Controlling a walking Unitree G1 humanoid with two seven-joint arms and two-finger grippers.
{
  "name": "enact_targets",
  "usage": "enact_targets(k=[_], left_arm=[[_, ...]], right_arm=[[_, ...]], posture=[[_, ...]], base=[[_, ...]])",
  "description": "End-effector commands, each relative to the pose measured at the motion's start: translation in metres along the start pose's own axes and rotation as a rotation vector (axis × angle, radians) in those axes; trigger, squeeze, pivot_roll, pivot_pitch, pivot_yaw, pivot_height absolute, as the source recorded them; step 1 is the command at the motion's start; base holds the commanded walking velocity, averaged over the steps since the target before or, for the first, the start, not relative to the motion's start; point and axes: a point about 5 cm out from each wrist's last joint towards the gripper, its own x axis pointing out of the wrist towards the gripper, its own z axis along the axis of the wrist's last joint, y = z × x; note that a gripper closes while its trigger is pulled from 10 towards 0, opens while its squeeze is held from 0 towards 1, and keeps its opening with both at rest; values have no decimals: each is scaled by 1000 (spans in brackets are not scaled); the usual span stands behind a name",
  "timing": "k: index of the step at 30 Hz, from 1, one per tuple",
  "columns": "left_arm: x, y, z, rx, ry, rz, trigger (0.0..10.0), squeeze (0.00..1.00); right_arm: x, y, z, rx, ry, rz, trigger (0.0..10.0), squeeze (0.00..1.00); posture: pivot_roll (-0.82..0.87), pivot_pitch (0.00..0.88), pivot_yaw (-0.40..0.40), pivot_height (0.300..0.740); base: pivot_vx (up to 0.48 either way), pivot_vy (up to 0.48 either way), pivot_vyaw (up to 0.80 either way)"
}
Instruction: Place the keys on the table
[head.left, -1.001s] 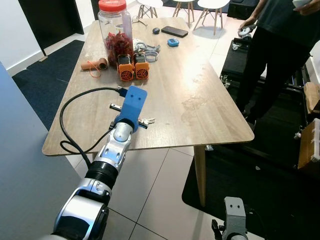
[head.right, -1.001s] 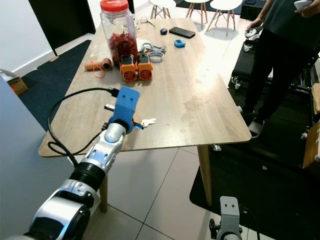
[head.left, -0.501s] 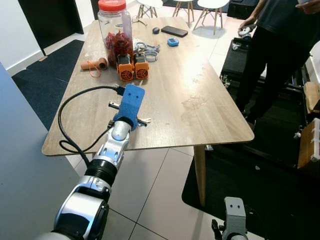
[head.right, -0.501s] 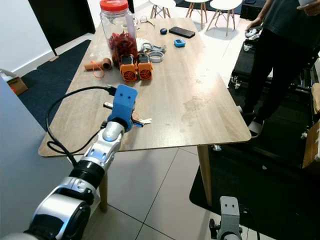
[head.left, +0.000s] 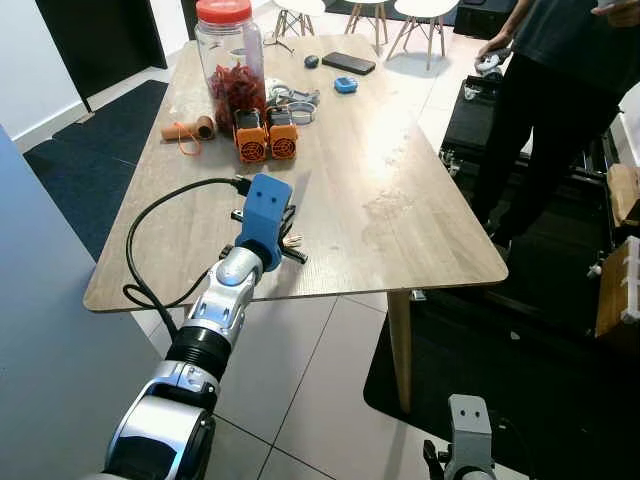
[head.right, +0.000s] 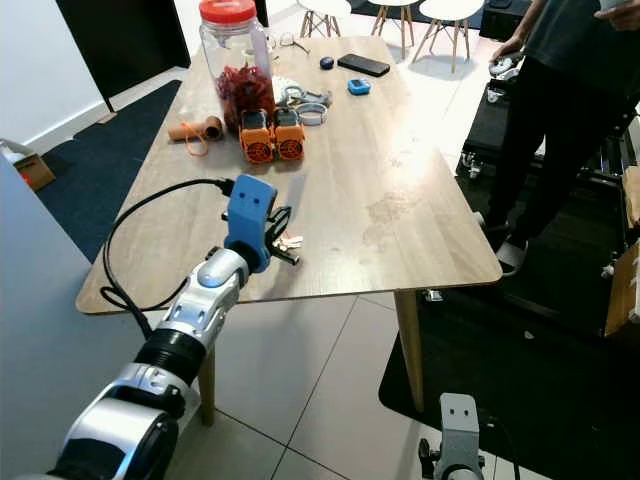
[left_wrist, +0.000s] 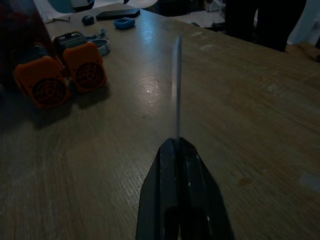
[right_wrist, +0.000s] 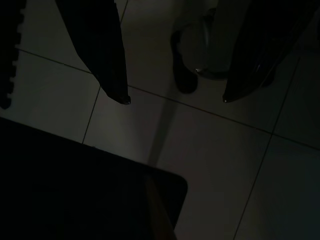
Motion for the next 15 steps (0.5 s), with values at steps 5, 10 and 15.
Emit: enact_targets(k=[5,10,15], left_arm=[[-3,10,1,-33,-14,-15,10000,1000],[-4,15,4,-39,-24,-11,10000,1000],[-7,36,6,-55,-34,42,10000,1000]], right_arm=[[-1,0,-4,3,14,-2,10000,0],[-1,0,-5,4,14,-3,10000,0],[-1,-1,-4,5,12,-5,10000,0]], posture=[[21,37,9,740],[20,41,9,740],[18,43,8,740]], base=[[0,0,0],[0,0,0],[0,0,0]])
